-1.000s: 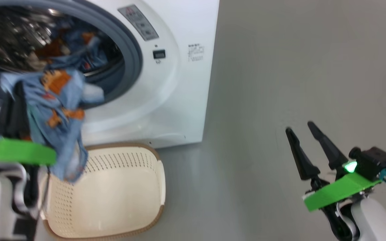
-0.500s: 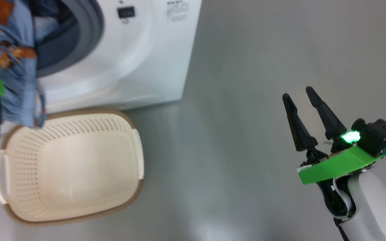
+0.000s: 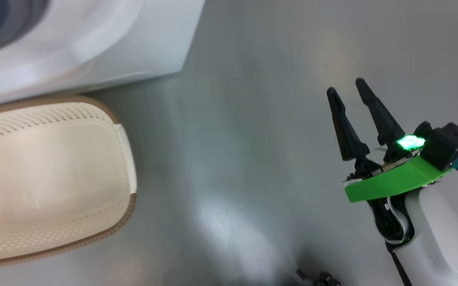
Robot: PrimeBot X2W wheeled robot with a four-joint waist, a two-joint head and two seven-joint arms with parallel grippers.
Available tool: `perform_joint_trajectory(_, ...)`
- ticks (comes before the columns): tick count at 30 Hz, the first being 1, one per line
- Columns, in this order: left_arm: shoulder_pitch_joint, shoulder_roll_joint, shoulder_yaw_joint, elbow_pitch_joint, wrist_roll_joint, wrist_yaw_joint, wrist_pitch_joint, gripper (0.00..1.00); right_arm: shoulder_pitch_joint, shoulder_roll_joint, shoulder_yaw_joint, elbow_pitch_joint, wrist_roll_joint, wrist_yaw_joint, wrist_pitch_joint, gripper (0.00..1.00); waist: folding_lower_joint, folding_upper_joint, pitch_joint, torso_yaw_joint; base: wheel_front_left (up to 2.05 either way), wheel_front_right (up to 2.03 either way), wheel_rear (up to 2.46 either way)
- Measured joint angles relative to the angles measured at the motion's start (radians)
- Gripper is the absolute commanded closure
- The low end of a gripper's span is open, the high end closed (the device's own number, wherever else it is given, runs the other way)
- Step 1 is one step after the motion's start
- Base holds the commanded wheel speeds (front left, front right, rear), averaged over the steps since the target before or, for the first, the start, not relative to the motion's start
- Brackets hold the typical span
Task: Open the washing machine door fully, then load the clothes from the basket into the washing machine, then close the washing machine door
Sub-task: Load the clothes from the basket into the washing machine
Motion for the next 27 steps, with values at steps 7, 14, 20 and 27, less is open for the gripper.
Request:
perform_joint_trajectory(7, -0.161, 0.044, -0.044, 0.025, 0.021, -0.004, -0.001, 1.00, -0.028, 0.012, 0.008, -0.004, 0.000, 0.000, 0.000, 0.00, 0.0000, 0.0000, 0.065, -0.032, 0.00, 0.00, 0.00)
perform_joint_trajectory(14, -0.207, 0.051, -0.090, 0.078, -0.003, -0.004, 0.009, 0.00, -0.037, 0.025, 0.004, -0.003, -0.003, 0.000, 0.000, 0.00, 0.0000, 0.0000, 0.090, -0.047, 0.00, 0.00, 0.00)
perform_joint_trajectory(20, -0.204, 0.051, -0.141, 0.128, -0.035, -0.004, 0.022, 0.00, -0.041, 0.030, 0.004, -0.001, -0.003, 0.000, 0.000, 0.00, 0.0000, -0.0001, 0.080, -0.035, 0.00, 0.00, 0.00)
perform_joint_trajectory(27, -0.186, 0.055, -0.189, 0.138, -0.069, -0.004, 0.028, 0.00, -0.041, 0.031, 0.004, 0.003, -0.003, 0.000, 0.000, 0.00, 0.0000, 0.0000, 0.053, -0.018, 0.00, 0.00, 0.00)
